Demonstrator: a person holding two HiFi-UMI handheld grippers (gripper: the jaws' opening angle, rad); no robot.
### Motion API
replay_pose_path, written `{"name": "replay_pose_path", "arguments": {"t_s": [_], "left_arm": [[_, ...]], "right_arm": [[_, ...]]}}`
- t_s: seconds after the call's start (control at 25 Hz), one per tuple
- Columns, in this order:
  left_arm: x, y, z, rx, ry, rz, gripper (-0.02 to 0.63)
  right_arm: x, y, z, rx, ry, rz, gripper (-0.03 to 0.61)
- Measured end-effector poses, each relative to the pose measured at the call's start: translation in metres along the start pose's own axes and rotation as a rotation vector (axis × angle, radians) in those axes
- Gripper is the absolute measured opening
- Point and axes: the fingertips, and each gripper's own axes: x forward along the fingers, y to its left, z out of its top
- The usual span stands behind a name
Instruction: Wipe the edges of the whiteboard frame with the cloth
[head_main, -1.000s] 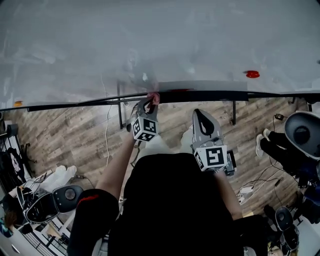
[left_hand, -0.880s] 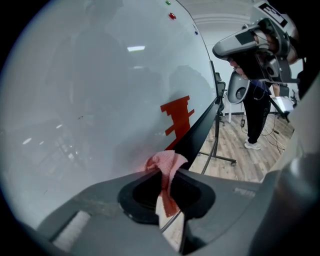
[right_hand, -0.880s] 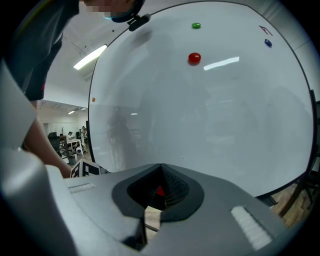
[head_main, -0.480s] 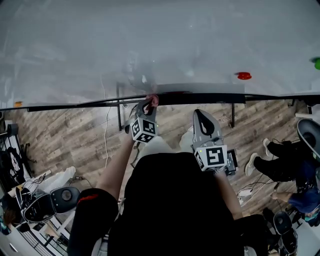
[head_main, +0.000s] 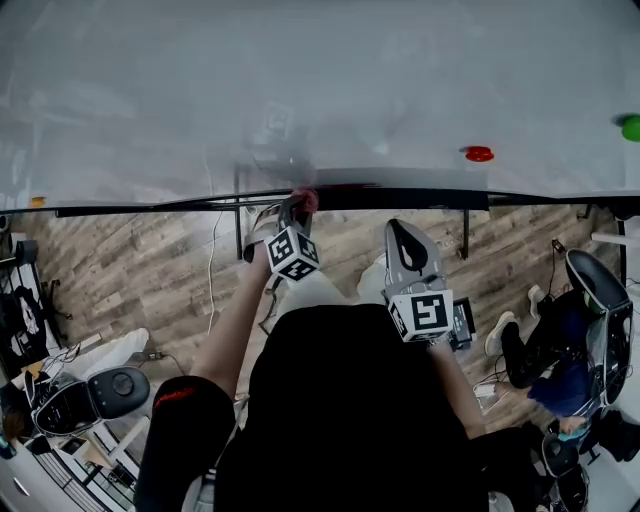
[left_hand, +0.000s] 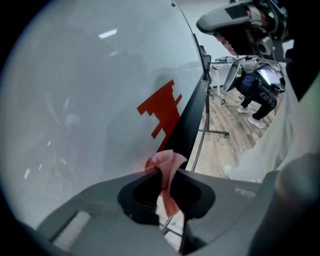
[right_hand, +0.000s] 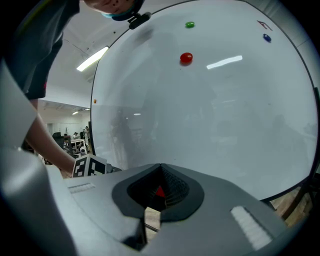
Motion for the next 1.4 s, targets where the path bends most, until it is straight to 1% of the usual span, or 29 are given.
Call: {"name": "replay_pose_path", "arguments": {"t_s": [0.08,0.2,0.44,0.64,0.8,1.04,1.16,1.28,1.4], "left_arm": [[0.003,-0.003,0.001,0.058,0.044,-0.006,0.044],[0.003,-0.005,0.001,0.106,0.098,-0.020,0.044],[0.001,-0.005,0.000,0.192,0.166,-0.014,0.044],[0.000,-0.004,0.007,0.247,0.197,0.009,0.044],[-0.002,-0.005,0.007,0.262,0.228,0.009,0.044],[-0.003,-0.007,0.014,0.254,0.228,0.019,0.044],[-0.002,-0.016,0.030,0.253,0.191,0.008,0.044],[0.003,-0.022,0.042,0.275,0.198,0.008,0.044],[0.007,-0.027,0.052,0.259,0.201,0.008,0.044]], "right_arm": [[-0.001,-0.003,-0.002,0.002,0.000,0.002,0.002],[-0.003,-0.004,-0.002,-0.003,0.000,0.008,0.002],[-0.008,-0.007,0.001,0.005,0.003,0.009,0.002],[-0.012,-0.014,0.002,0.014,0.005,0.009,0.002],[-0.014,-0.018,0.003,0.014,0.004,0.019,0.002],[-0.018,-0.023,0.002,0.016,0.006,0.030,0.002],[-0.022,-0.028,0.001,0.019,0.011,0.036,0.002],[-0.025,-0.031,0.000,0.021,0.014,0.039,0.002],[-0.030,-0.035,-0.001,0.026,0.016,0.038,0.002]]}}
